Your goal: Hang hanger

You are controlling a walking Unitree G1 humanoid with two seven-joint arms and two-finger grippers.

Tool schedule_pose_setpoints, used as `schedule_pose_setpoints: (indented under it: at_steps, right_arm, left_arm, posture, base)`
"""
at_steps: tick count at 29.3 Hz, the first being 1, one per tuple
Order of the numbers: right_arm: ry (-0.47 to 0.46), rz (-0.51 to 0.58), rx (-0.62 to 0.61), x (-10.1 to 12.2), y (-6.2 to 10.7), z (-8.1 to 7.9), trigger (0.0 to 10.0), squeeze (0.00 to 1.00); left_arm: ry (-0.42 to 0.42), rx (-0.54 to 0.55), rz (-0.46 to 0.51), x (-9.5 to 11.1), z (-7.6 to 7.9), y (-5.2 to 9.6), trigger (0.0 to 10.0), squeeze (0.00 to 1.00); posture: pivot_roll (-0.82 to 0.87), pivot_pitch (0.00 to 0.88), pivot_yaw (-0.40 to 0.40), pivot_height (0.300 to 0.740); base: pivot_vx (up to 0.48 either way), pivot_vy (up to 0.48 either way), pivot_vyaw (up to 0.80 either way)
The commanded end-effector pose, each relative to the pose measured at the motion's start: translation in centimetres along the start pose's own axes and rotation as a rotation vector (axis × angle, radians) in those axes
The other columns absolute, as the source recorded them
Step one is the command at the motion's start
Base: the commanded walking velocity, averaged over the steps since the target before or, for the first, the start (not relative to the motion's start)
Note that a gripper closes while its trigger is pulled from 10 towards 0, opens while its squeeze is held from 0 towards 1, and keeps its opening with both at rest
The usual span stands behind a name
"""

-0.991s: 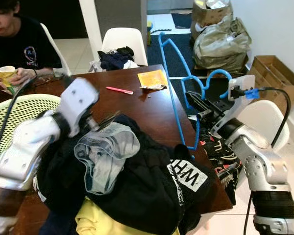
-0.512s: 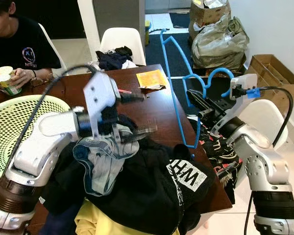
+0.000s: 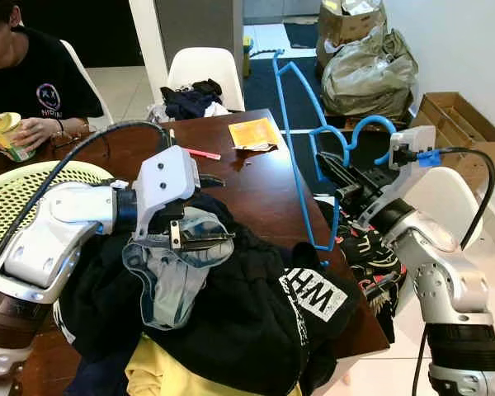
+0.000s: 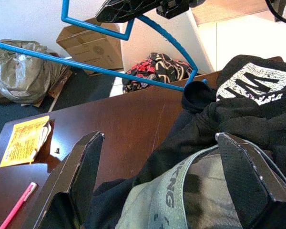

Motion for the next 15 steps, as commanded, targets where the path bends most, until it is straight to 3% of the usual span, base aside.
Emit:
schedule_pose_setpoints:
  at_steps: [1,15]
  right_arm:
    - [0.011,-0.004,0.005,0.1,0.2,-0.2,10.0,0.00]
    - [0.014,-0.006,0.000,0.1,0.3,-0.2,10.0,0.00]
  left_arm:
    - [-0.012,-0.003,-0.030,-0.1,-0.3,0.6,10.0,0.00]
    - [0.023,-0.089,-0.071,-1.3,0.7,0.5,10.0,0.00]
  posture:
    - [0.02,0.113,0.044,0.740]
    - [0.02,0.120,0.048,0.740]
  base:
    - [0.000,0.000,0.00]
    - [0.000,0.000,0.00]
Point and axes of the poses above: a point about 5 cm out from each wrist's last joint towards the gripper, its own y axis pointing back from the gripper into the wrist, its own x axis along the axis of the wrist's last joint, z = x × y, the point moved 1 cm from there along -y, pointing out of the wrist towards the gripper, and after that the axes turned 2 degrees about y, right-handed, at the moved point
